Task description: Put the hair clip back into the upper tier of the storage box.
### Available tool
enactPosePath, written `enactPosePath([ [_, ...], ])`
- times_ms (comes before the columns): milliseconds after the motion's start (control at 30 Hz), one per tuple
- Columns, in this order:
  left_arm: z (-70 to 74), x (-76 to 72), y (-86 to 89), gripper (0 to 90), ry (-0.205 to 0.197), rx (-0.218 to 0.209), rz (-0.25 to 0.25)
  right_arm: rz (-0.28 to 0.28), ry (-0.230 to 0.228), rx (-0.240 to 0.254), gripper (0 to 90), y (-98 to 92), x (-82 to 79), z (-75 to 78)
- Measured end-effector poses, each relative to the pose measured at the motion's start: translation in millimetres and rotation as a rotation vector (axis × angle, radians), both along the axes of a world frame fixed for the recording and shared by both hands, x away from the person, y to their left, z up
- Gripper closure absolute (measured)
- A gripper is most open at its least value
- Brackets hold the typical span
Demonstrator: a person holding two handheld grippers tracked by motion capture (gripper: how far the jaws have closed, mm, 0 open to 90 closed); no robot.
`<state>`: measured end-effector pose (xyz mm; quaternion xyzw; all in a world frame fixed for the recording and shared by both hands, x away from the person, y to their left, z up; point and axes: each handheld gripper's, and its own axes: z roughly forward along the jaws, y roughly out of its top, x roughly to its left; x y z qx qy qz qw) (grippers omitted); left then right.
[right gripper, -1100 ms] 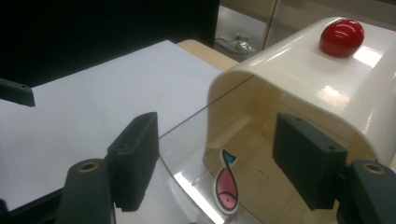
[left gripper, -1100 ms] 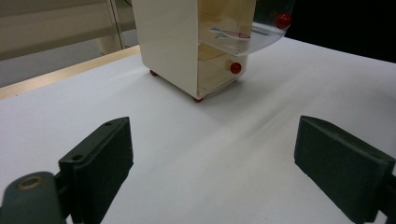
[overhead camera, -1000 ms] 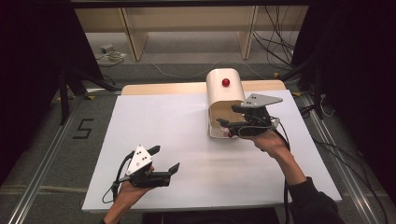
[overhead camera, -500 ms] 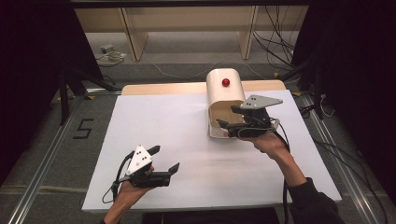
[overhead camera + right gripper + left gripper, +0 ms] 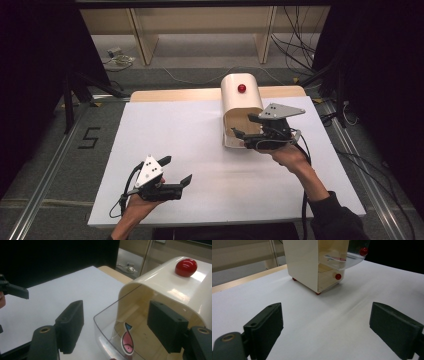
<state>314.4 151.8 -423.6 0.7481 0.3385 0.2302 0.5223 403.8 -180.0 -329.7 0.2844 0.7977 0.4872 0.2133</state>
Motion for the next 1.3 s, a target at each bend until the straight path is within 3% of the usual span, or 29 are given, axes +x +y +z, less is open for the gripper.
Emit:
enactPosePath([
  [800, 0.0, -0.2, -0.1, 11.4, -0.001, 0.001, -0.001, -0.023, -0.016, 0.006, 30.2, -6.2, -10.9, -3.0],
  [1300, 0.2, -0.2, -0.1, 11.4, -0.001, 0.0, 0.0, -0.005, -0.023, 0.003, 30.2, -4.7, -18.9, -3.4],
])
